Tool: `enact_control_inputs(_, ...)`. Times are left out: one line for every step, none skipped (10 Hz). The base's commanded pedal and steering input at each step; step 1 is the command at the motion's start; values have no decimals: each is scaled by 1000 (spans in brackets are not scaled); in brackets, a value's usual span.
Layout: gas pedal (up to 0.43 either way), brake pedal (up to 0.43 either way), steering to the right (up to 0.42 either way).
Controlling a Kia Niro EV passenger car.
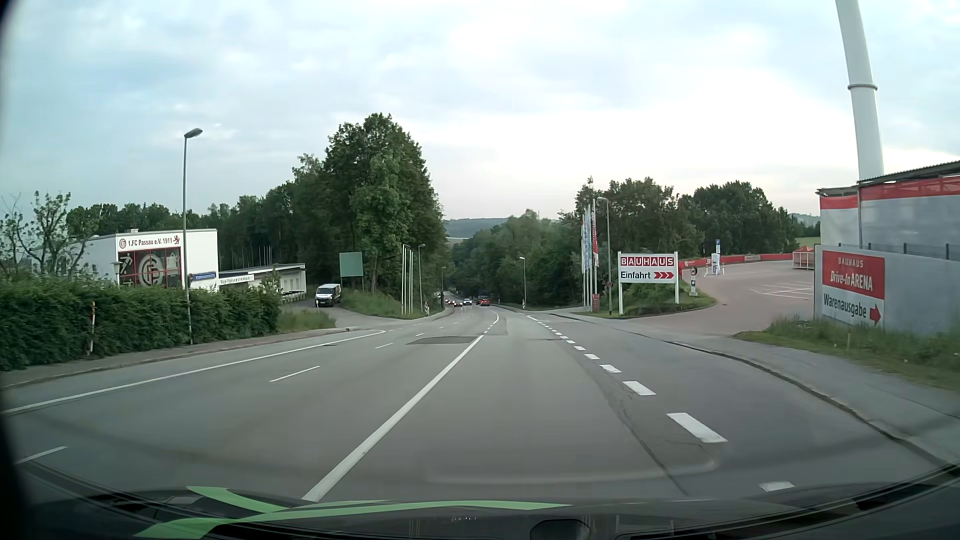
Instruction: Follow the waypoints while adhering to traffic rules and regulations
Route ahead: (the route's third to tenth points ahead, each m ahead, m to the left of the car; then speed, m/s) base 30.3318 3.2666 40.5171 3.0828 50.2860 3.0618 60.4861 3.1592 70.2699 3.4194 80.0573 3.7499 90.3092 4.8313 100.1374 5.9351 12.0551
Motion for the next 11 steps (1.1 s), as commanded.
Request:
enact_control_inputs(0, 98, -2)
enact_control_inputs(0, 98, -1)
enact_control_inputs(0, 104, 0)
enact_control_inputs(0, 104, 2)
enact_control_inputs(0, 104, 2)
enact_control_inputs(0, 98, 1)
enact_control_inputs(0, 98, 1)
enact_control_inputs(0, 98, 1)
enact_control_inputs(0, 98, -1)
enact_control_inputs(0, 98, -3)
enact_control_inputs(0, 98, -4)
